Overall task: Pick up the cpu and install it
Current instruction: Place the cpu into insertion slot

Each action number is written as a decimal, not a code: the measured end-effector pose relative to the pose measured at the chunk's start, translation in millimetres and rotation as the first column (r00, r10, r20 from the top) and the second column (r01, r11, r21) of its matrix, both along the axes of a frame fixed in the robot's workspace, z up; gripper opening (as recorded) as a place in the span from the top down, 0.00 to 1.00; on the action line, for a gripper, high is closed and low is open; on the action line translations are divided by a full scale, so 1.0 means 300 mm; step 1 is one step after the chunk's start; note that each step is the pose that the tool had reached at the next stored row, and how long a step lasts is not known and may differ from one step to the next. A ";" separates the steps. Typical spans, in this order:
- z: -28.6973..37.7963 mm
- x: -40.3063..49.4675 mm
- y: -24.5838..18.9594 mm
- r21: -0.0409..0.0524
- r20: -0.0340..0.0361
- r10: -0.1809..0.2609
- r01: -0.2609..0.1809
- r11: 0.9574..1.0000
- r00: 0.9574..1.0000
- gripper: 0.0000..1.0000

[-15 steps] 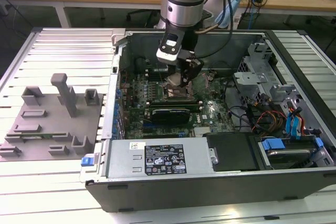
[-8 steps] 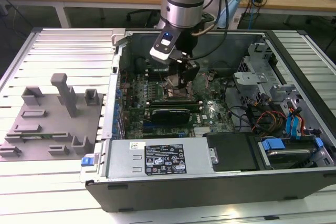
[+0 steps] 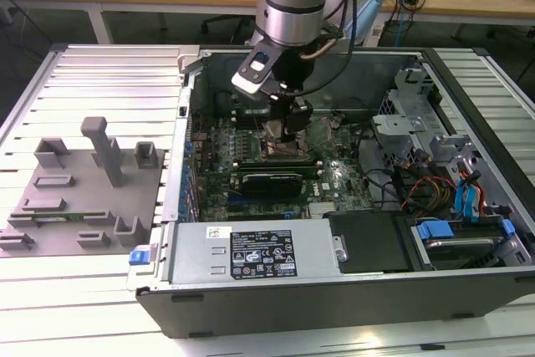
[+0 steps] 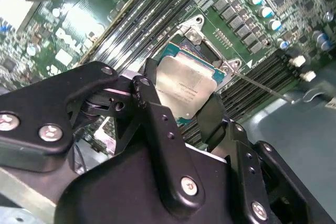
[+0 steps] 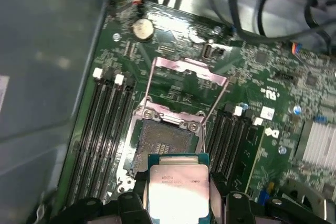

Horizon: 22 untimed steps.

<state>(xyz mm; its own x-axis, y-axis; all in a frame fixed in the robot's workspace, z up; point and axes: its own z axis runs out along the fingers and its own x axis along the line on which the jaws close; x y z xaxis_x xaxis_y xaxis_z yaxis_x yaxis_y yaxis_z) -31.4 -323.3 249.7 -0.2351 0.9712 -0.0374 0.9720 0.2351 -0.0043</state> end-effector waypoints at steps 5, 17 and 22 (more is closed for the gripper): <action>-0.005 0.000 0.000 0.000 0.000 -0.107 0.107 0.994 0.994 0.45; -0.011 0.000 0.000 0.009 0.078 -0.151 0.151 0.988 0.985 0.45; -0.015 0.000 0.000 0.009 0.078 -0.187 0.187 0.982 0.979 0.45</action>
